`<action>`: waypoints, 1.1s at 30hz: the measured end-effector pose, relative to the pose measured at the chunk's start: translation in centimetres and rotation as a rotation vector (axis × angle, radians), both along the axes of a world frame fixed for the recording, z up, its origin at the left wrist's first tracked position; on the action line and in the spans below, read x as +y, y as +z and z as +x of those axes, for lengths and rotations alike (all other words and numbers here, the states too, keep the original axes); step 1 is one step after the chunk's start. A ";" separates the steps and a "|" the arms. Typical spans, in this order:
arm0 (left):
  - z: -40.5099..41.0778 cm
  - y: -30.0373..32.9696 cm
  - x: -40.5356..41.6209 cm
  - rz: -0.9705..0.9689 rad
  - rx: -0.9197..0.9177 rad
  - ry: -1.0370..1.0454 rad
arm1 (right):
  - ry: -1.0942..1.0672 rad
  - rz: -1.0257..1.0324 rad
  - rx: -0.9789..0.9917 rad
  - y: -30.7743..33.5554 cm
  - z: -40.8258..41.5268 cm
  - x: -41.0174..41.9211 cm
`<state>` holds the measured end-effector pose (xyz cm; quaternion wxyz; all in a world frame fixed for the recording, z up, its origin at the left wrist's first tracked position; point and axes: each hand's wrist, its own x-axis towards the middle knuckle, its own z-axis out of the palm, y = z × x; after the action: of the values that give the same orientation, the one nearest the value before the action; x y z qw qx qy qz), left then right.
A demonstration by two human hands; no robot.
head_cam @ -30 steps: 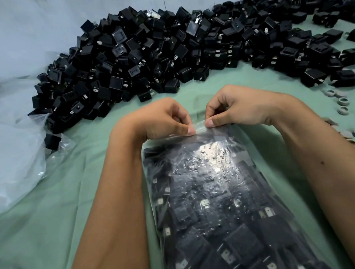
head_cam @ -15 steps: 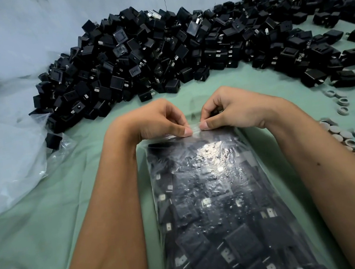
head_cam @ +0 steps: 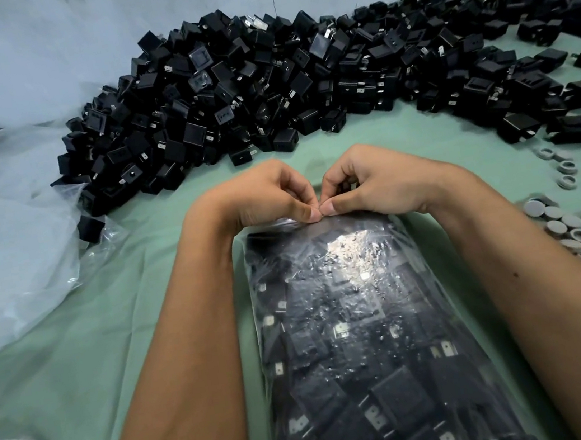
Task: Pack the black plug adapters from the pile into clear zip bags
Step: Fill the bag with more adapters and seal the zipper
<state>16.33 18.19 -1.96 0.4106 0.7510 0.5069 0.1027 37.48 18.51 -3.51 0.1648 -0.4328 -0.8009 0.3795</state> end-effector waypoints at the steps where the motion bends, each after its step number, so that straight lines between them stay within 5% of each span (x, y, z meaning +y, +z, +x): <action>1: 0.1 0.0 0.0 0.001 0.003 0.000 | 0.005 0.002 -0.009 0.0 0.0 0.0; 25: 2.6 -0.2 0.1 0.109 0.051 -0.031 | -0.072 -0.043 0.041 0.1 2.4 0.5; 33: 2.3 -0.7 0.1 0.091 -0.063 -0.019 | -0.141 -0.073 -0.046 0.8 4.5 0.7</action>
<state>18.63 18.34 -2.66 0.3928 0.7699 0.4814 0.1455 42.02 19.19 -2.67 0.1567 -0.5023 -0.7577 0.3860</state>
